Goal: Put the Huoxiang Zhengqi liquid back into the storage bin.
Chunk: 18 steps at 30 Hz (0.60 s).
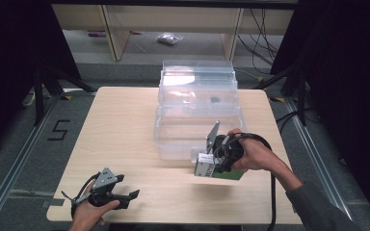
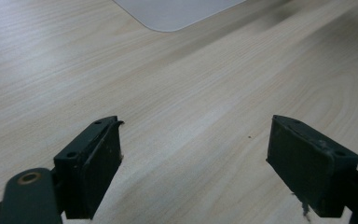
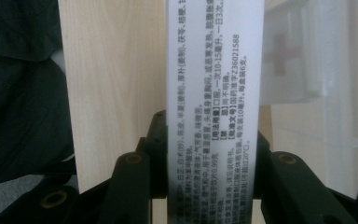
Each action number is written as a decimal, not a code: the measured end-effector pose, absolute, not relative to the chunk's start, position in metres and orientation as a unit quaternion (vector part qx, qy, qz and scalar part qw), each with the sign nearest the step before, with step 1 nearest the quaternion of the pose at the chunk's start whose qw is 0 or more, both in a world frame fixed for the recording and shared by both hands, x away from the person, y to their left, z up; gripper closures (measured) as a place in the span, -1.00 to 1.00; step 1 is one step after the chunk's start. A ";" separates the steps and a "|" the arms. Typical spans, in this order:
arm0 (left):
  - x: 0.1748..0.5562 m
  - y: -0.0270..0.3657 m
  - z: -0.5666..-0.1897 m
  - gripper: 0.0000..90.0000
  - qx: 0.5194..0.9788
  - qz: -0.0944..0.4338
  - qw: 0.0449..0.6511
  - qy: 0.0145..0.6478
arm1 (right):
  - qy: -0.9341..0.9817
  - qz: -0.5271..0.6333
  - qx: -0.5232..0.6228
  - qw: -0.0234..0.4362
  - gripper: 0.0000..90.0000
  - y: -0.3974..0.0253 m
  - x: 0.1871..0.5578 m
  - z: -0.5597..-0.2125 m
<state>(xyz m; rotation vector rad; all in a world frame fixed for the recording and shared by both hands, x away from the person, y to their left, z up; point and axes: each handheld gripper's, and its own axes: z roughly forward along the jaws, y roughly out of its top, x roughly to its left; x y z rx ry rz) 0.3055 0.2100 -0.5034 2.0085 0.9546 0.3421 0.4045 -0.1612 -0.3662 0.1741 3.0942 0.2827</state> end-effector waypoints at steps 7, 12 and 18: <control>0.305 0.209 -0.504 -0.63 0.798 0.136 0.441 0.388 | 0.994 0.093 0.046 0.020 0.44 -0.155 0.407 -0.348; 0.305 0.208 -0.504 -0.63 0.797 0.136 0.442 0.389 | 0.995 0.097 0.026 0.025 0.44 -0.151 0.411 -0.338; 0.304 0.208 -0.504 -0.63 0.798 0.135 0.440 0.389 | 0.994 0.091 0.041 0.031 0.44 -0.148 0.412 -0.326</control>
